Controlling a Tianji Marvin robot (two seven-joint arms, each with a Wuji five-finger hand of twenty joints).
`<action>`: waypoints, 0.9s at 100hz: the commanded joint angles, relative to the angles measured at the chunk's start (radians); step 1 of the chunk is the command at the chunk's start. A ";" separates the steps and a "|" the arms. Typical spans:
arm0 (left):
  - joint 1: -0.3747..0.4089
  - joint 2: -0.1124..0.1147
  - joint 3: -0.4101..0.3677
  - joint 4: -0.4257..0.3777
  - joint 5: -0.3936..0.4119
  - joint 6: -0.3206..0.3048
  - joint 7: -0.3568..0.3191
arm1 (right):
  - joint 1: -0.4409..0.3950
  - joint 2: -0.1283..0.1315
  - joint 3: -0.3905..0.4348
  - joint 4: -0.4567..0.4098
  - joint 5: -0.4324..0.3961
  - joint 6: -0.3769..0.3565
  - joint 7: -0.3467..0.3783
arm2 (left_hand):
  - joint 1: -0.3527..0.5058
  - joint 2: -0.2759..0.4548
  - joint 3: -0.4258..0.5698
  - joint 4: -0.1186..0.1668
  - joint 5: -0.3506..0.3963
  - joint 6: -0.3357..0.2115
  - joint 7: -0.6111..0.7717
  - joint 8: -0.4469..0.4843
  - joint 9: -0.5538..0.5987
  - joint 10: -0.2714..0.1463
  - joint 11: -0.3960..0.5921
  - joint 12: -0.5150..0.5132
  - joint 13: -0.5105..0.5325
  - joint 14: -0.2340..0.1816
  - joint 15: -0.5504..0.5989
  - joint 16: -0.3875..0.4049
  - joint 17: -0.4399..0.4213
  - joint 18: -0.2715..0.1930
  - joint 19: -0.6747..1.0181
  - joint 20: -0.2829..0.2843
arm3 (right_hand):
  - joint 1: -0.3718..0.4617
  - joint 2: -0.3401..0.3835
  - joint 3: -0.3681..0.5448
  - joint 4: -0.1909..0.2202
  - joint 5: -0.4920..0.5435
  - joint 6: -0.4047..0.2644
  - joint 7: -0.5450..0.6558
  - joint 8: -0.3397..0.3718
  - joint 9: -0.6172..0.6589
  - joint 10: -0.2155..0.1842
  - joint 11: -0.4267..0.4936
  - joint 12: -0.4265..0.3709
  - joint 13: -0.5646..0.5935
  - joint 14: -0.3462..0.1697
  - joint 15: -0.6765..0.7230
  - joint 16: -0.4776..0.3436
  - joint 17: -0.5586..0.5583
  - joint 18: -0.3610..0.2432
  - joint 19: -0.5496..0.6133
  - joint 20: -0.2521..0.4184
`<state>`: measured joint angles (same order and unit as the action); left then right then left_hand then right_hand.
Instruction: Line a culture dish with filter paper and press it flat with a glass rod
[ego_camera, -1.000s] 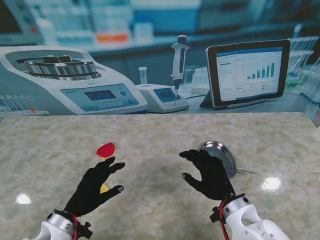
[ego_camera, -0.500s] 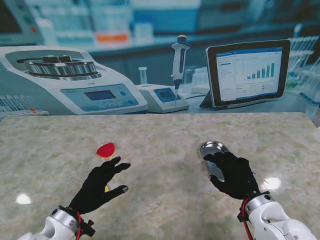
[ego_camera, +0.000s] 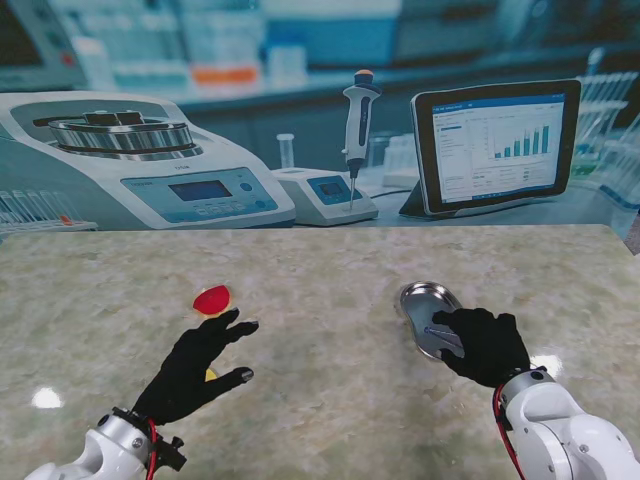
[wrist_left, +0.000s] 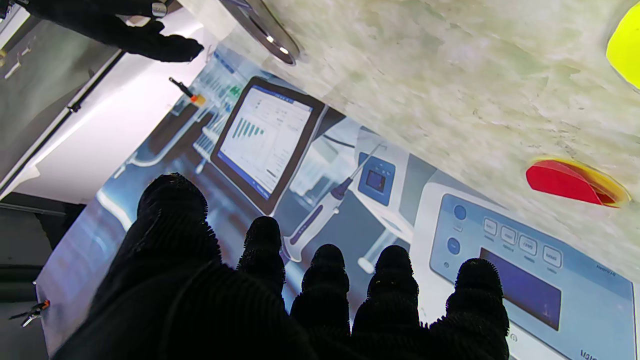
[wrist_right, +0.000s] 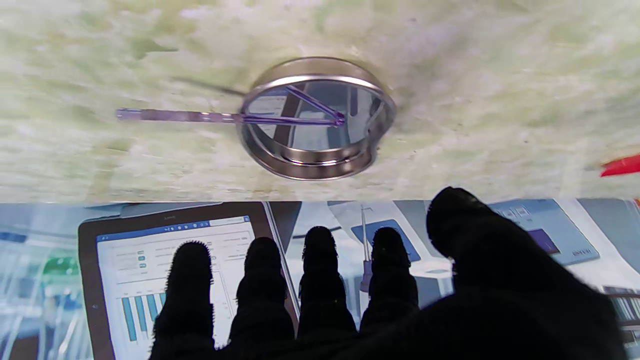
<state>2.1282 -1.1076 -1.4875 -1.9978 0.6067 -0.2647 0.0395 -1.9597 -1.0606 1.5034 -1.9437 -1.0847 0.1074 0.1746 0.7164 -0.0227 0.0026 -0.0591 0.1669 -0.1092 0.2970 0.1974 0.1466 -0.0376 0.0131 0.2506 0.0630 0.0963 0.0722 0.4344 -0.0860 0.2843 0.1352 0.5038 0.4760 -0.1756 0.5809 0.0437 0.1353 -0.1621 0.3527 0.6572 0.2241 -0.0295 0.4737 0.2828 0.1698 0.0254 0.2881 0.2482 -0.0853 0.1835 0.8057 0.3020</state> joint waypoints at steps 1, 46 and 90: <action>0.005 0.002 -0.001 -0.008 -0.004 -0.002 -0.005 | -0.002 0.004 0.000 0.010 -0.005 0.014 0.017 | 0.026 0.017 -0.019 0.035 -0.008 -0.028 -0.006 -0.002 -0.026 -0.026 -0.003 0.013 -0.032 -0.003 -0.018 -0.014 -0.006 0.003 -0.053 -0.036 | 0.001 -0.029 0.038 0.013 -0.007 0.016 0.014 -0.004 -0.007 0.015 0.012 0.013 0.012 0.005 0.031 0.013 -0.008 -0.011 0.024 -0.010; -0.008 0.006 0.000 -0.020 -0.009 0.025 -0.038 | 0.038 0.015 0.013 0.061 -0.088 0.039 0.105 | 0.025 0.016 -0.020 0.034 -0.009 -0.026 -0.005 -0.002 -0.027 -0.025 -0.004 0.012 -0.032 -0.005 -0.019 -0.016 -0.006 0.003 -0.053 -0.040 | -0.025 -0.075 0.124 0.008 -0.003 0.071 0.030 -0.001 -0.019 0.027 0.028 0.016 0.018 0.009 0.038 0.015 0.007 -0.014 0.036 -0.018; -0.017 0.005 -0.005 -0.026 -0.027 0.056 -0.048 | 0.093 0.022 0.000 0.111 -0.123 0.062 0.166 | 0.027 0.016 -0.019 0.034 -0.009 -0.026 -0.007 -0.003 -0.027 -0.025 -0.007 0.007 -0.032 -0.003 -0.020 -0.021 -0.006 0.003 -0.056 -0.046 | -0.016 -0.073 0.142 0.004 -0.014 0.105 -0.009 -0.029 -0.022 0.047 0.024 0.011 0.021 0.013 0.040 0.016 0.012 -0.015 0.042 -0.017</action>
<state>2.1104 -1.1025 -1.4896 -2.0213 0.5838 -0.2146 -0.0046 -1.8709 -1.0408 1.5062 -1.8457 -1.2022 0.1628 0.3295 0.7168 -0.0227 0.0025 -0.0591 0.1669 -0.1092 0.2970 0.1975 0.1466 -0.0376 0.0131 0.2507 0.0630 0.0966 0.0722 0.4338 -0.0860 0.2847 0.1345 0.5023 0.4745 -0.2140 0.6984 0.0513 0.1353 -0.0808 0.3623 0.6424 0.2235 -0.0126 0.4874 0.2840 0.1704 0.0254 0.3211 0.2545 -0.0722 0.1805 0.8291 0.3012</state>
